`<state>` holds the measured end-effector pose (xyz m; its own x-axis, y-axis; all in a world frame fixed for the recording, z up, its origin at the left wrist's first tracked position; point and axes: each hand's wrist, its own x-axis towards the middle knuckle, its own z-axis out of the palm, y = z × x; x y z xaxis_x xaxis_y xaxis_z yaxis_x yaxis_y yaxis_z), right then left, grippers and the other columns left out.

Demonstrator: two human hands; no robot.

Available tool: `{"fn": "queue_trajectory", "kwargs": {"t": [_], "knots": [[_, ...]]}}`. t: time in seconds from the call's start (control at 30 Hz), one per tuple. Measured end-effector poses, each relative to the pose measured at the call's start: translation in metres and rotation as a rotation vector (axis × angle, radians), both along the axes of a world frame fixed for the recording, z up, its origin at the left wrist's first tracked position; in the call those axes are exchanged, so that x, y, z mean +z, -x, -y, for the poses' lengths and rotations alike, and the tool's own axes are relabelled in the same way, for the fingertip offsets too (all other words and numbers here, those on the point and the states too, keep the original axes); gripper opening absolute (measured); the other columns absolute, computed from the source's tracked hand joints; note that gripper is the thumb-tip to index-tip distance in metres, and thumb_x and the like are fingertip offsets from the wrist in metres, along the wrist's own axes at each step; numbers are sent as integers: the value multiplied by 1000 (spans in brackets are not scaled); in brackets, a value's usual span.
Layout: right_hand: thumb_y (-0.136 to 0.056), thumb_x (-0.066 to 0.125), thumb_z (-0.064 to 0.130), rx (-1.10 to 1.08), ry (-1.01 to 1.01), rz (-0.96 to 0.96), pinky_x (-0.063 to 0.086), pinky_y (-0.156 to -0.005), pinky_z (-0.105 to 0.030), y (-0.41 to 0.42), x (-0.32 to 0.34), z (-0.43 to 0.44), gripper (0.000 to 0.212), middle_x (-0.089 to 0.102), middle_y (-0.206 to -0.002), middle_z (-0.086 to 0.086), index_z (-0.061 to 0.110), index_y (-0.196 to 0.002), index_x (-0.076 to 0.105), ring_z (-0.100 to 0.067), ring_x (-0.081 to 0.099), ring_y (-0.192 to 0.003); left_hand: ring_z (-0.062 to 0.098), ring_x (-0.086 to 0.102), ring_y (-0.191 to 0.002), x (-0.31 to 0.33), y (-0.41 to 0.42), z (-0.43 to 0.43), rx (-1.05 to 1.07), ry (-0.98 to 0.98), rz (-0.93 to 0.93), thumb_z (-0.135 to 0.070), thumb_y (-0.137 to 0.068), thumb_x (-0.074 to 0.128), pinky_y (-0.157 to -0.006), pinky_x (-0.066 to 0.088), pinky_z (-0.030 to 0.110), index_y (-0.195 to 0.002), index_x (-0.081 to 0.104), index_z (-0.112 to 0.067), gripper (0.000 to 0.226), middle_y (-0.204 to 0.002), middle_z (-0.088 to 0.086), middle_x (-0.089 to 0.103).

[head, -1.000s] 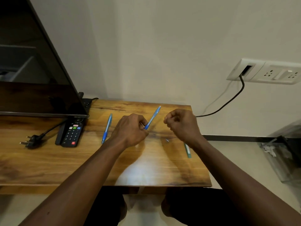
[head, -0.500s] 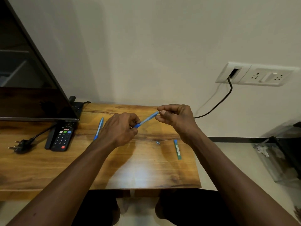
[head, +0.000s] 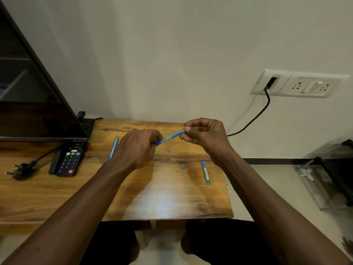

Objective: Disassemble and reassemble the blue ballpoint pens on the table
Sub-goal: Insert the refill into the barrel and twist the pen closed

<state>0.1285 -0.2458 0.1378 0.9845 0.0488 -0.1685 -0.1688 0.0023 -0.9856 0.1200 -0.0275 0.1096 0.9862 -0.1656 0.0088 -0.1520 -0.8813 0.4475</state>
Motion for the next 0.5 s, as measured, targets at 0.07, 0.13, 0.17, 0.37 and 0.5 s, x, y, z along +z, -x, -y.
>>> {"fn": "queue_trajectory", "kwargs": {"t": [0.07, 0.13, 0.17, 0.37, 0.5], "knots": [[-90, 70, -4, 8, 25, 17, 63, -76, -30, 0, 0, 0, 16, 74, -98, -24, -4, -106, 72, -30, 77, -87, 15, 68, -97, 0, -1, -1, 2, -27, 9, -12, -98, 66, -84, 60, 41, -123, 70, -29, 30, -108, -5, 75], [-90, 70, -5, 14, 37, 30, 63, -77, -30, 1, 0, -1, 15, 72, -99, -25, -4, -105, 72, -29, 77, -87, 15, 68, -98, -1, -2, -2, 10, -29, 11, -12, -98, 66, -85, 61, 42, -123, 69, -30, 31, -107, -5, 75], [-90, 70, -5, 17, 35, 31, 63, -78, -30, 1, 0, -2, 15, 72, -99, -25, -4, -104, 72, -30, 77, -88, 15, 68, -98, -1, -2, -3, 12, -19, 10, -12, -97, 67, -86, 61, 43, -123, 70, -30, 31, -108, -5, 75], [-89, 69, -9, 15, -23, 17, 63, -81, -32, 1, 0, -3, 15, 72, -103, -26, -5, -103, 72, -30, 77, -92, 16, 70, -101, -3, -3, -5, 11, 24, 8, -10, -96, 68, -88, 61, 44, -124, 70, -28, 33, -111, -3, 77], [-89, 68, -11, -9, -32, 39, 63, -83, -32, 2, 0, -5, 15, 73, -102, -24, -6, -103, 73, -29, 77, -92, 17, 70, -101, -2, -2, -3, 21, 43, 1, -9, -96, 68, -90, 61, 44, -126, 70, -27, 34, -113, -2, 76]]}}
